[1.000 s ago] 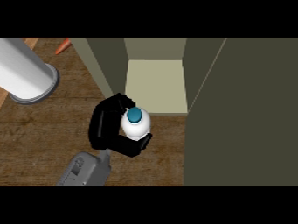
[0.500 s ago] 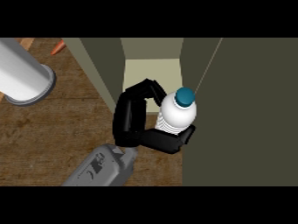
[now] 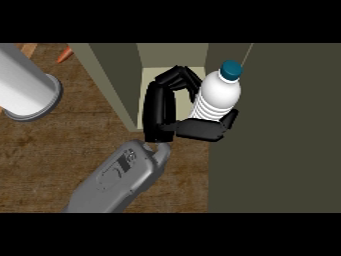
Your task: Pick up the bottled water, place it into the cabinet and close the cabinet
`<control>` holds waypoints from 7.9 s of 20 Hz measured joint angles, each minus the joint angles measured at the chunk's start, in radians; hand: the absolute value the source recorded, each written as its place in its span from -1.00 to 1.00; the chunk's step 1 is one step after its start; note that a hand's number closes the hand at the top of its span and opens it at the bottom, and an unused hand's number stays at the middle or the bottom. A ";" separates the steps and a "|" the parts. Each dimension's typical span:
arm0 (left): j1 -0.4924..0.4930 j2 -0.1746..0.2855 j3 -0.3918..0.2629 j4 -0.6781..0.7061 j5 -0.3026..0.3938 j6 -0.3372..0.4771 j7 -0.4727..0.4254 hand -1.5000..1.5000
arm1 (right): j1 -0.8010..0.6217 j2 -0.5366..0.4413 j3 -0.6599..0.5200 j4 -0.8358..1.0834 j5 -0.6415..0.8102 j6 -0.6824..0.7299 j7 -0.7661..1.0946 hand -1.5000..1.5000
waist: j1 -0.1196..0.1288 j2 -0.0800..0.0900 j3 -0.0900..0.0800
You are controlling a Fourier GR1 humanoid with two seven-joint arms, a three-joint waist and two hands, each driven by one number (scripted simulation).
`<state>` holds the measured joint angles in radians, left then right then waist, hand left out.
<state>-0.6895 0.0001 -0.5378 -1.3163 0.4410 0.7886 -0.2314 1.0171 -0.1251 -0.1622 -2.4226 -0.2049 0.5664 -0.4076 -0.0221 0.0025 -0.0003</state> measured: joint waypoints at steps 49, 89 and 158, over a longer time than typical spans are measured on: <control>-0.519 0.012 0.278 1.029 0.066 -0.212 -0.312 -1.00 | -0.086 -0.001 -0.039 0.030 -0.090 0.056 0.054 -1.00 | -0.028 0.012 -0.001; 0.421 0.176 -0.111 -0.252 0.089 -0.254 -0.165 -1.00 | -0.156 -0.075 0.172 0.017 -0.078 0.086 0.220 1.00 | 0.040 -0.009 -0.001; 1.040 0.619 0.199 -0.705 0.305 -0.625 -0.313 -1.00 | -0.922 -0.048 0.878 0.001 0.213 -0.074 0.859 1.00 | 0.133 0.021 -0.014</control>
<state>0.3507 0.6188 -0.3391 -2.0218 0.7457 0.1636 -0.5446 0.0952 -0.1730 0.7154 -2.4217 0.0083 0.4923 0.4517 0.1109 0.0234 -0.0140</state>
